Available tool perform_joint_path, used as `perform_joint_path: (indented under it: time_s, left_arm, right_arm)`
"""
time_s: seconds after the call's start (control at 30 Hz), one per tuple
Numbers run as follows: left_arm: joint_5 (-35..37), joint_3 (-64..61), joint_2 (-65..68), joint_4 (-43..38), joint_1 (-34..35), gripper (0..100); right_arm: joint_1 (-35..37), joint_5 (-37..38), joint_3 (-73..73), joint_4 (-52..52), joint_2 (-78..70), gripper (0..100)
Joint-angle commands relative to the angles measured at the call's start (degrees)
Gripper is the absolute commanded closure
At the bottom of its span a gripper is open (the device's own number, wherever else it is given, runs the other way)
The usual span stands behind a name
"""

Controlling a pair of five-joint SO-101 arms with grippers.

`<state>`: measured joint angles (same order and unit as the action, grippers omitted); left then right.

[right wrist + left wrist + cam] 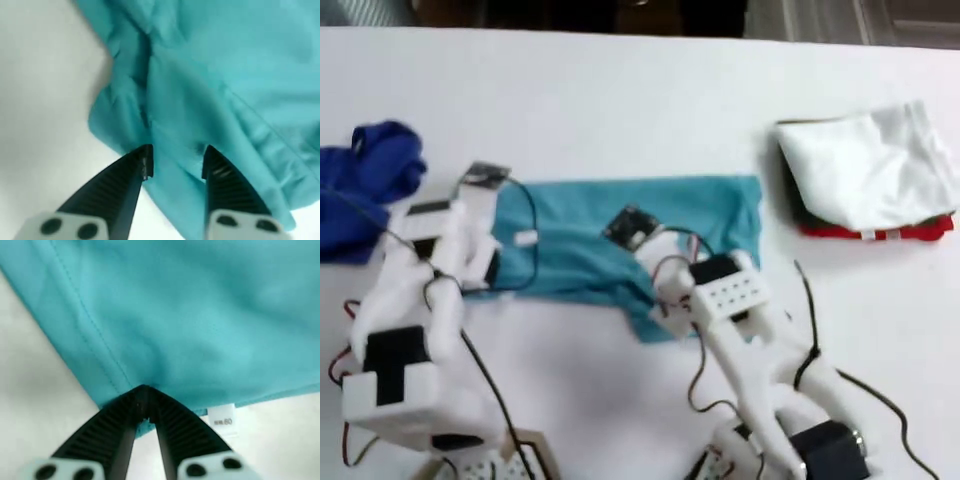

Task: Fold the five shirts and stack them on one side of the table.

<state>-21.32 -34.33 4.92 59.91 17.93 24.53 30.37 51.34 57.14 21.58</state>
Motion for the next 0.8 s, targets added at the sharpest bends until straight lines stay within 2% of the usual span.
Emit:
perform_joint_path:
  time_s: [0.0,0.47,0.53,0.63,0.7,0.77]
  left_arm:
    - [-0.2,0.5,0.4,-0.8,-0.2,97]
    - [-0.2,0.5,0.4,-0.9,-0.2,97]
    - [-0.2,0.5,0.4,-0.9,-0.2,97]
    - [-0.2,0.5,0.4,-0.9,-0.2,97]
    - [-0.2,0.4,0.4,-0.9,-0.2,97]
    - [-0.2,0.4,0.4,-0.9,-0.2,97]
  right_arm:
    - [-2.7,0.5,-2.3,-1.9,1.3,87.2]
    - [-3.0,0.5,-2.5,-3.8,-10.9,83.4]
    - [-3.0,0.4,-2.8,-4.0,-11.0,87.4]
    - [-3.1,0.1,-4.6,-3.2,-9.9,98.9]
    - [-4.0,0.0,-5.8,-1.5,-7.3,96.4]
    - [-4.3,0.0,-7.0,0.5,-3.6,98.2]
